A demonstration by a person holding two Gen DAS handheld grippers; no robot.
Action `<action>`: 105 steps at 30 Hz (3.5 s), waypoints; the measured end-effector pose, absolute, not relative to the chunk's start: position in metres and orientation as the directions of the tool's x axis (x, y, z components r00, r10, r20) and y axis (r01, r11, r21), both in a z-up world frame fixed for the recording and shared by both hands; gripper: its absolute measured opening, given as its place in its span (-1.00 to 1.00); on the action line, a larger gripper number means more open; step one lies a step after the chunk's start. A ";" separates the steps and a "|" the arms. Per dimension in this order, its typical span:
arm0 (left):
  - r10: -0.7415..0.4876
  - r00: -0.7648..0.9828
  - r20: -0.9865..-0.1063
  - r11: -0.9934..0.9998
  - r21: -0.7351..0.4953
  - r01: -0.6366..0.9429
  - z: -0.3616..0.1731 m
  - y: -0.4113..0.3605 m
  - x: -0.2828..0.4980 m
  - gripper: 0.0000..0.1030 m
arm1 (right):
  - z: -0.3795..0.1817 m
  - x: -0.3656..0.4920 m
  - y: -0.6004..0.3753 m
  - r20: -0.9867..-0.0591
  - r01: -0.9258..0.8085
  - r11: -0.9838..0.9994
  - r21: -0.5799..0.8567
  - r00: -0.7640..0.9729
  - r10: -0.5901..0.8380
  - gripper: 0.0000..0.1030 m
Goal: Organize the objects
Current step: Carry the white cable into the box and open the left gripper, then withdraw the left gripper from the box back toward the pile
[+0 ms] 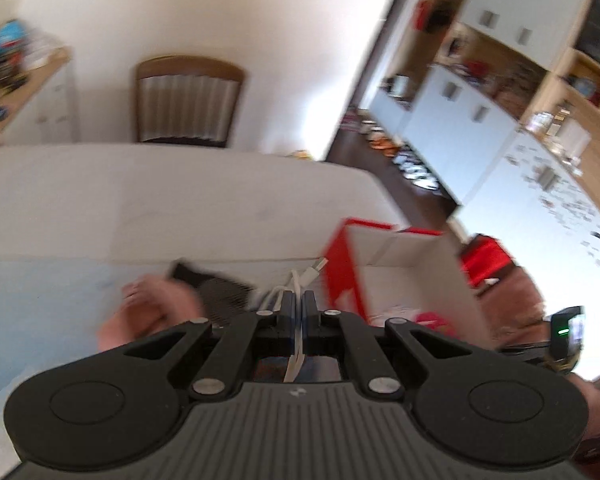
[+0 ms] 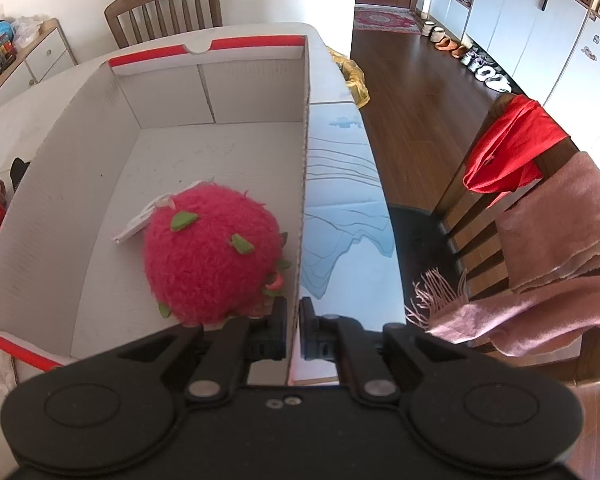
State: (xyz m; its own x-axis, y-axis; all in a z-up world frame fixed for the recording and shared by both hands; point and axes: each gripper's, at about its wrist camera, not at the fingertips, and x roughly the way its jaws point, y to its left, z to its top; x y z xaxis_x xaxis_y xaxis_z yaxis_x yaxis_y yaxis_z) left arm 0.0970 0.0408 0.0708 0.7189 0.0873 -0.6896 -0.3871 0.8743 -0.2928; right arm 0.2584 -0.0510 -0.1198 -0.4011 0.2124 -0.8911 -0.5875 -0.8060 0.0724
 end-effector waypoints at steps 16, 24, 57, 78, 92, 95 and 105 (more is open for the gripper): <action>-0.120 0.716 -0.687 0.974 -0.221 -0.050 0.062 -0.051 0.275 -0.97 | -0.121 0.257 -0.051 -0.890 -0.558 -0.827 0.069 -0.410 0.202 -0.89; -0.061 0.615 -0.786 0.996 -0.087 -0.012 -0.007 -0.086 0.326 -0.97 | -0.121 0.258 -0.052 -0.888 -0.537 -0.840 0.076 -0.420 0.188 -0.89; -0.119 0.470 -0.875 0.989 -0.146 -0.021 -0.077 -0.095 0.333 -0.42 | -0.122 0.257 -0.058 -0.887 -0.469 -0.880 0.077 -0.435 0.154 -0.87; -0.051 0.634 -0.771 0.976 -0.172 -0.130 0.012 -0.061 0.231 0.36 | -0.122 0.257 -0.059 -0.894 -0.410 -0.910 0.063 -0.428 0.130 -0.87; 0.092 0.614 -0.784 0.909 -0.186 -0.372 -0.002 0.003 0.161 0.64 | -0.122 0.256 -0.060 -0.901 -0.375 -0.926 0.053 -0.418 0.118 -0.88; 0.142 0.595 -0.791 0.878 -0.176 -0.445 -0.010 0.020 0.145 0.76 | -0.123 0.255 -0.061 -0.903 -0.363 -0.930 0.049 -0.414 0.114 -0.88; 0.215 0.528 -0.822 0.765 -0.195 -0.614 -0.032 0.069 0.105 0.99 | -0.121 0.251 -0.061 -0.912 -0.315 -0.948 0.036 -0.398 0.098 -0.88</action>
